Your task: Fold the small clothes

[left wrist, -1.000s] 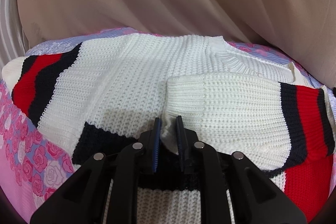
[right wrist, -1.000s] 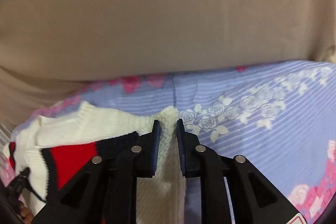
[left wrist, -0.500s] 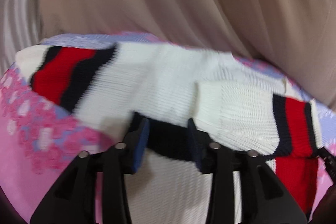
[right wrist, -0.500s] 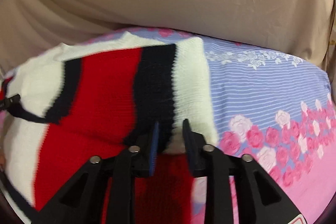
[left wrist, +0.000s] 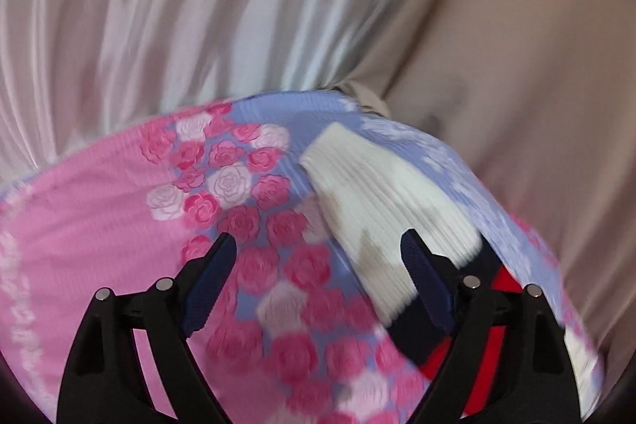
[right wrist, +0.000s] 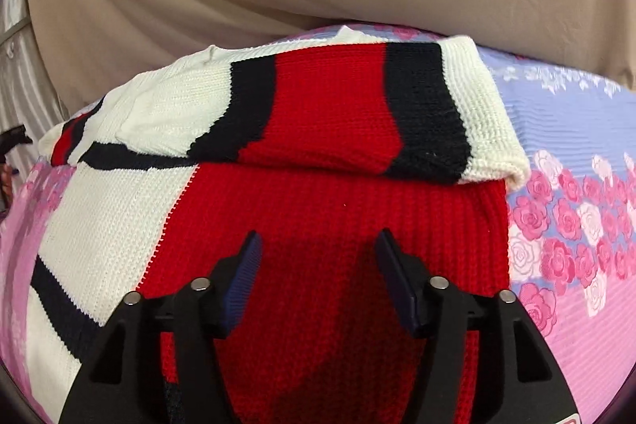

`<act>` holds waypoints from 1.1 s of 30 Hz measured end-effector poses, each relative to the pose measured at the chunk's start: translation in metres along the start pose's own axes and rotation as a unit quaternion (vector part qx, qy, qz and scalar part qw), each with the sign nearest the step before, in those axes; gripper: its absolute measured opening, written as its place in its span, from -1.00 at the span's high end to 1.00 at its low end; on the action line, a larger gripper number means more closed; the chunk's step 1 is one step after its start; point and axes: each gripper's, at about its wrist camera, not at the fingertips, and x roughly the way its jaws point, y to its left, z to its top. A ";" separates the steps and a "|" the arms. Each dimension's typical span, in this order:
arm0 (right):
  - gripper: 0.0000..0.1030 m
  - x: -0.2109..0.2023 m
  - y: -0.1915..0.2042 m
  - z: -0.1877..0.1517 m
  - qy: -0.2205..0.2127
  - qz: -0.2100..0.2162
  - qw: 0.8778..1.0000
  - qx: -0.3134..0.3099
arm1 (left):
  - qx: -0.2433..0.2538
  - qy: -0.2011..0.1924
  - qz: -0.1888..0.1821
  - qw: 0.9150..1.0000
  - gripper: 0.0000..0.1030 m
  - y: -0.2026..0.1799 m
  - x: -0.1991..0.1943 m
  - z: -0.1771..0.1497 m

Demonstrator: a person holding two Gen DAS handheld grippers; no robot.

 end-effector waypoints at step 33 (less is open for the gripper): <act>-0.31 -0.005 -0.015 -0.002 -0.020 0.033 0.998 0.047 | 0.374 0.108 -0.312 0.867 0.21 -0.269 -0.217 -0.340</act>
